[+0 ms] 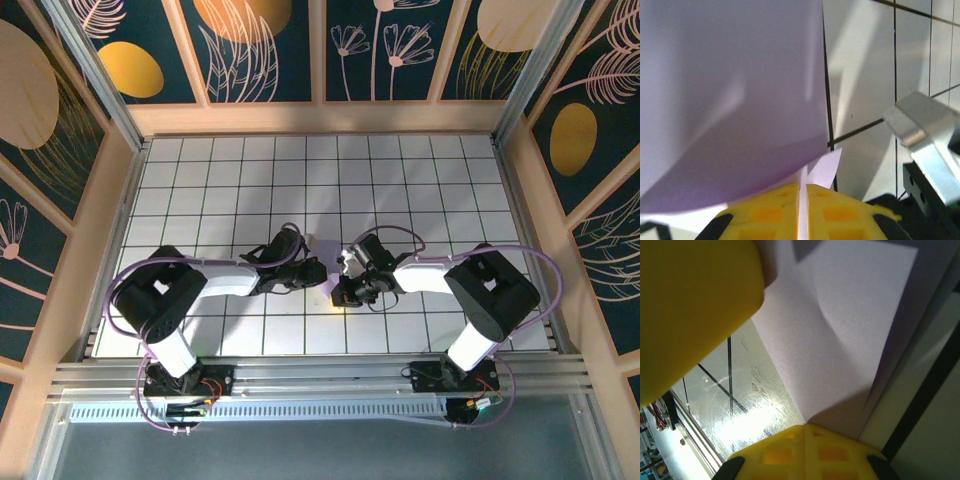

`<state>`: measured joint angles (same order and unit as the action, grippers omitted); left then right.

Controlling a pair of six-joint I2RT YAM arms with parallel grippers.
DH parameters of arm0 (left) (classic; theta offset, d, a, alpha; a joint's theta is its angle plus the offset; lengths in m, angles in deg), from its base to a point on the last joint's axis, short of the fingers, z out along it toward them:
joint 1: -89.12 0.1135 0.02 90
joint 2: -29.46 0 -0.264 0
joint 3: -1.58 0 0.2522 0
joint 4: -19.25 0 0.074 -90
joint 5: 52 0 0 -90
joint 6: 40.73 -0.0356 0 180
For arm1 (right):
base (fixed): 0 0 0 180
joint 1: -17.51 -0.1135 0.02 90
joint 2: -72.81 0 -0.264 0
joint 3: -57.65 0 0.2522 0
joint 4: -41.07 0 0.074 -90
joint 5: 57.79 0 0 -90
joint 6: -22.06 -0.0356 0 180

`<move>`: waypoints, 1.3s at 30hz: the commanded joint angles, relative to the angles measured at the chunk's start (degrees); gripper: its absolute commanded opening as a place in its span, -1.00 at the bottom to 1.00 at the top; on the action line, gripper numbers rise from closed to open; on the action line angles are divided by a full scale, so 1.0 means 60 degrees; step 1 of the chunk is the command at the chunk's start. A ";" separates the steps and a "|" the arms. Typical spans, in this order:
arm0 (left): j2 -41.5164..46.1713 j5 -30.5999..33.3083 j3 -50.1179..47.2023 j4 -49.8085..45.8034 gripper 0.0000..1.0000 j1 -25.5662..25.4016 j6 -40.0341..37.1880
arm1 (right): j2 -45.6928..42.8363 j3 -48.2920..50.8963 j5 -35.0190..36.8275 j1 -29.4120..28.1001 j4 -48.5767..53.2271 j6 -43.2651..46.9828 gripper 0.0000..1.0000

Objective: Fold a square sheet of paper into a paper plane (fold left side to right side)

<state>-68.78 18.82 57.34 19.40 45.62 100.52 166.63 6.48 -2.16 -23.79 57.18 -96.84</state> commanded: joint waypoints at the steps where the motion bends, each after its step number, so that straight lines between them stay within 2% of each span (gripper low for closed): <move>1: -0.0381 0.0236 0.0204 -0.0654 -0.78 0.0017 -0.0030 | 0.0447 0.0247 0.1012 0.0035 0.1089 0.0013 -1.00; 11: -0.0376 0.0443 0.0079 -0.0969 -0.80 0.0024 0.0080 | 0.0334 -0.0031 0.0838 0.0042 0.1141 0.0015 -1.00; 22: -0.0680 0.0501 0.0270 -0.1220 -0.89 0.0022 0.0099 | -0.0636 -0.0482 -0.0099 0.0030 0.0520 -0.0636 -1.00; 32: -0.0749 0.0501 0.0313 -0.1277 -0.92 0.0025 0.0089 | 0.0106 -0.0766 0.0154 -0.0004 -0.0342 -0.0983 -1.00; 39: -0.0664 0.0603 0.0280 -0.1348 -0.93 0.0030 0.0118 | 0.0687 -0.0937 0.0274 -0.0019 -0.0178 -0.0765 -1.00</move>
<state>-71.22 20.52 59.07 15.49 45.62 100.58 169.36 1.61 -1.70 -23.79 55.89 -101.72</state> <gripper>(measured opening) 0.045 0.051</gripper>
